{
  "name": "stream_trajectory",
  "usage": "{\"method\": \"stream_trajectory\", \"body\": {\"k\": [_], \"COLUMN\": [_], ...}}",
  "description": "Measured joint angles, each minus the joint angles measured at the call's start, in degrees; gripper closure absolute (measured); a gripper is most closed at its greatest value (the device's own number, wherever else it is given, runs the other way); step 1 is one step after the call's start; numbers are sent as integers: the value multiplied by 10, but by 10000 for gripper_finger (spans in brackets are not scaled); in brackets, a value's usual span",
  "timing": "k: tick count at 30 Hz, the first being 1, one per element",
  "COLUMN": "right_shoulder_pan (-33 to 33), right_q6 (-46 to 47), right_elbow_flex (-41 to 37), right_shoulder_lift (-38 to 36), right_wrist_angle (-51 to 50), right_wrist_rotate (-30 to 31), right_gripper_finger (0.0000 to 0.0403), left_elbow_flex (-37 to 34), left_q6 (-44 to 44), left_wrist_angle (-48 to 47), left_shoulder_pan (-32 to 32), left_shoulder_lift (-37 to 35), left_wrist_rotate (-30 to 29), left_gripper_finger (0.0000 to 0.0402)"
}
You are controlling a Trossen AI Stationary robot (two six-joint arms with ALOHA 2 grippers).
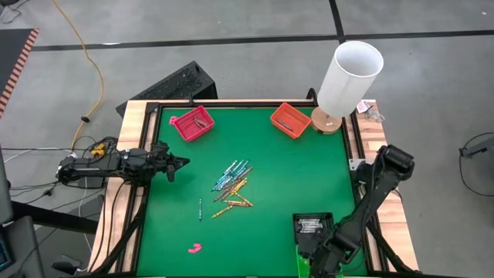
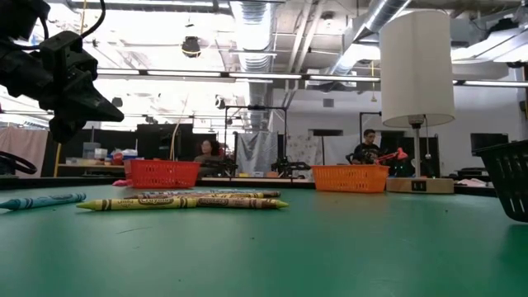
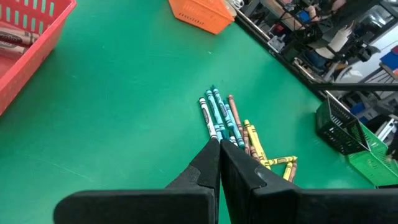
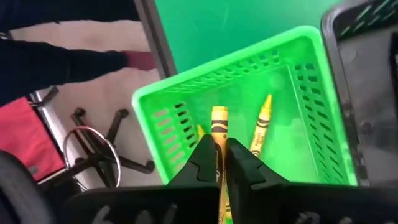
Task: Sort crayons
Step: Put the yellow crayon into the green bin
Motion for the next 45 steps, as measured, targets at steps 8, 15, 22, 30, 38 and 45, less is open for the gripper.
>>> {"method": "stream_trajectory", "body": {"k": [8,15,22,30,38,45], "right_shoulder_pan": [-6,-6,-52,-182,-311,-365], "right_q6": [11,6,-50,-170,-303,-381], "right_elbow_flex": [0,0,0,0,0,0], "right_shoulder_lift": [-4,-7,-56,-119,-68,7], "right_wrist_angle": [-43,-39,-30,-32,20,153], "right_wrist_rotate": [-9,-13,-12,45,80,79], "right_gripper_finger": [344,307,299,301,301,301], "left_elbow_flex": [0,0,0,0,0,0], "left_q6": [-1,-1,-1,0,-2,-5], "left_wrist_angle": [0,0,0,0,0,0], "left_shoulder_pan": [0,0,0,0,0,0], "left_shoulder_lift": [0,0,0,0,0,0], "left_wrist_rotate": [0,0,0,0,1,0], "left_gripper_finger": [402,401,401,401,401,401]}}
